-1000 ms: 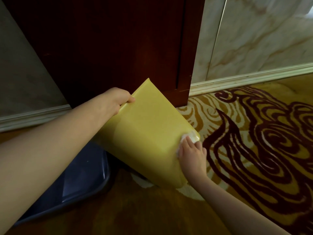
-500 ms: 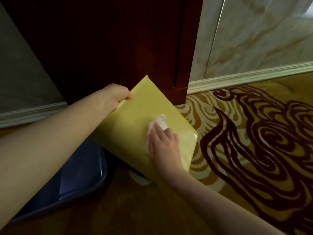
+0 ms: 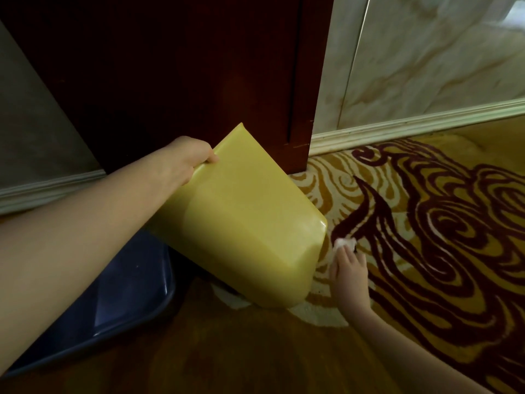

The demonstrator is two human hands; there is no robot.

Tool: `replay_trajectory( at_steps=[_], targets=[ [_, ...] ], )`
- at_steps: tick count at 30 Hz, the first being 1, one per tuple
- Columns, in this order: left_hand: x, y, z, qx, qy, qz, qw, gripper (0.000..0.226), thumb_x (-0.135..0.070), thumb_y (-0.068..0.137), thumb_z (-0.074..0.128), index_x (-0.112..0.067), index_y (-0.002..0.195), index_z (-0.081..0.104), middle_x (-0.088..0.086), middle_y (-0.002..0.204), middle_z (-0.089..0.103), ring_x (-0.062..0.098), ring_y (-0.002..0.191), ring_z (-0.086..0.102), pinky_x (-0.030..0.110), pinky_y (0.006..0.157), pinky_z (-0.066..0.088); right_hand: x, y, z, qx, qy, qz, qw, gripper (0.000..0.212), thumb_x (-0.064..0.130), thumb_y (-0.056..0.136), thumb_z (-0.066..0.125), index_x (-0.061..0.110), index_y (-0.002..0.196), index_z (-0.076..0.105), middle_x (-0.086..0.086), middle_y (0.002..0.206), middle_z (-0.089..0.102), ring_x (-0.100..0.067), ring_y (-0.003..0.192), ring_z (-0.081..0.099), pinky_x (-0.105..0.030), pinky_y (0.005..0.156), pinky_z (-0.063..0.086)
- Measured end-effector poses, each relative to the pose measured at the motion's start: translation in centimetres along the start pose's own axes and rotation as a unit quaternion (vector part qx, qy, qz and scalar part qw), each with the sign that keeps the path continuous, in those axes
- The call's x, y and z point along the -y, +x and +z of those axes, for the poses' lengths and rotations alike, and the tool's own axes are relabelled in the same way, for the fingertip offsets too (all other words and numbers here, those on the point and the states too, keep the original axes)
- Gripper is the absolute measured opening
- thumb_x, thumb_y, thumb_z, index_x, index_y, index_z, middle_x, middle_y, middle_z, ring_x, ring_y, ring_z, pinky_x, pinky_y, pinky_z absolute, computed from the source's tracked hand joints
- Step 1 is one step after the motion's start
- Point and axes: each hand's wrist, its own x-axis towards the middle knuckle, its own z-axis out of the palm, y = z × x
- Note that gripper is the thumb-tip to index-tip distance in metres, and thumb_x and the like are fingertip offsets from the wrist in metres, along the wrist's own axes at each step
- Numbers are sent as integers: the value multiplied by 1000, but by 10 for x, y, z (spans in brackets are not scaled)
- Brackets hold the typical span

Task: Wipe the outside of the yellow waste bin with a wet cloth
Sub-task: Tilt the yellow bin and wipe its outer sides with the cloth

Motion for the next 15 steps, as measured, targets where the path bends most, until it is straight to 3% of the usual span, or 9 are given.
replay_trajectory(
  at_steps=[3, 6, 11, 13, 15],
  targets=[
    [0, -1, 0, 7, 8, -5, 1000, 38, -11, 81, 62, 0, 118, 57, 20, 123, 59, 38, 113, 54, 51, 101, 41, 40, 38, -10, -69, 29, -61, 995, 26, 15, 95, 40, 11, 117, 54, -5, 115, 60, -20, 97, 49, -32, 82, 44],
    [-1, -3, -2, 9, 16, -9, 1000, 27, -13, 82, 61, -2, 106, 59, 19, 112, 62, 37, 102, 59, 47, 91, 47, 77, 59, -5, -15, -17, -141, 990, 35, 14, 96, 39, 10, 130, 45, -4, 128, 52, -26, 107, 48, -38, 90, 42],
    [-5, -2, 1, 17, 25, -2, 1000, 18, -14, 84, 61, -6, 100, 59, 16, 100, 62, 34, 92, 60, 41, 75, 47, 40, 47, 11, 33, -57, -64, 996, 37, 15, 95, 42, 12, 132, 44, -4, 131, 51, -26, 113, 45, -39, 96, 42],
    [-5, 2, 4, 16, 39, 12, 999, 26, -14, 84, 62, -2, 108, 60, 16, 104, 63, 34, 97, 61, 42, 80, 50, 7, 38, 17, 62, -52, -19, 997, 26, 11, 95, 42, 11, 117, 55, -8, 121, 58, -25, 108, 51, -38, 93, 44],
    [-5, 5, 7, 10, 48, 24, 998, 35, -13, 85, 61, -2, 118, 59, 17, 117, 63, 35, 107, 59, 47, 93, 48, -18, 30, 16, 108, -1, 37, 993, 24, 8, 96, 39, 13, 83, 58, -10, 97, 64, -22, 87, 55, -35, 79, 46]
  ],
)
